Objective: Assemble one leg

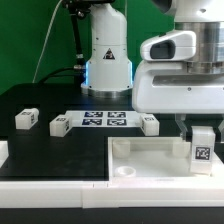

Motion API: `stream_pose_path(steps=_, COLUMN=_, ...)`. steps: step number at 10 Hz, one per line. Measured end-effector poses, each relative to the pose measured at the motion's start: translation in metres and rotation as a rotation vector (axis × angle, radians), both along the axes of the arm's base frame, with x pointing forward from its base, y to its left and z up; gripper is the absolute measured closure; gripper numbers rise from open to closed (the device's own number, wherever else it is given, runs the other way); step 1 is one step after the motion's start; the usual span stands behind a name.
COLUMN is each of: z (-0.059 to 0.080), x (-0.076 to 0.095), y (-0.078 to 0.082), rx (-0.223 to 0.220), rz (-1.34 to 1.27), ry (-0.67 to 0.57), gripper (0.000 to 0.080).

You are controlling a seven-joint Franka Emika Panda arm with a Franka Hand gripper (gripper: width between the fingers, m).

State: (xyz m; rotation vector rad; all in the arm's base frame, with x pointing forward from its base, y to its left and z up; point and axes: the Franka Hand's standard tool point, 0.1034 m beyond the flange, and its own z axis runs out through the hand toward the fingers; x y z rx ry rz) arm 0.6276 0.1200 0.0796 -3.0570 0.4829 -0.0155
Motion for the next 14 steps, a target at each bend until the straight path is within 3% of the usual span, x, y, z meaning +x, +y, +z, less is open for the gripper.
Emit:
stream_pose_path(steps=3, z=-0.0015, x=-0.0009, y=-0.002, rx=0.009, rz=-0.5, ry=0.022, gripper=0.0508)
stream_pose_path(steps=7, z=-0.0018, x=0.0002, y=-0.004, rx=0.034, rz=-0.899, ry=0.048, gripper=0.0508)
stream_pose_path(steps=8, z=-0.0018, x=0.0002, y=-0.0038, rx=0.034, rz=-0.906, ry=0.049, gripper=0.0508)
stream_pose_path(steps=9, z=-0.0018, x=0.0002, y=-0.0037, rx=0.034, rz=-0.85, ry=0.046, gripper=0.0338)
stream_pose_path(steps=10, z=-0.0019, x=-0.0001, y=-0.0025, rx=0.034, rz=-0.812, ry=0.045, gripper=0.0217)
stream_pose_path(steps=14, z=-0.0024, x=-0.0011, y=0.0024, rx=0.025, rz=-0.27, ry=0.017, gripper=0.0153)
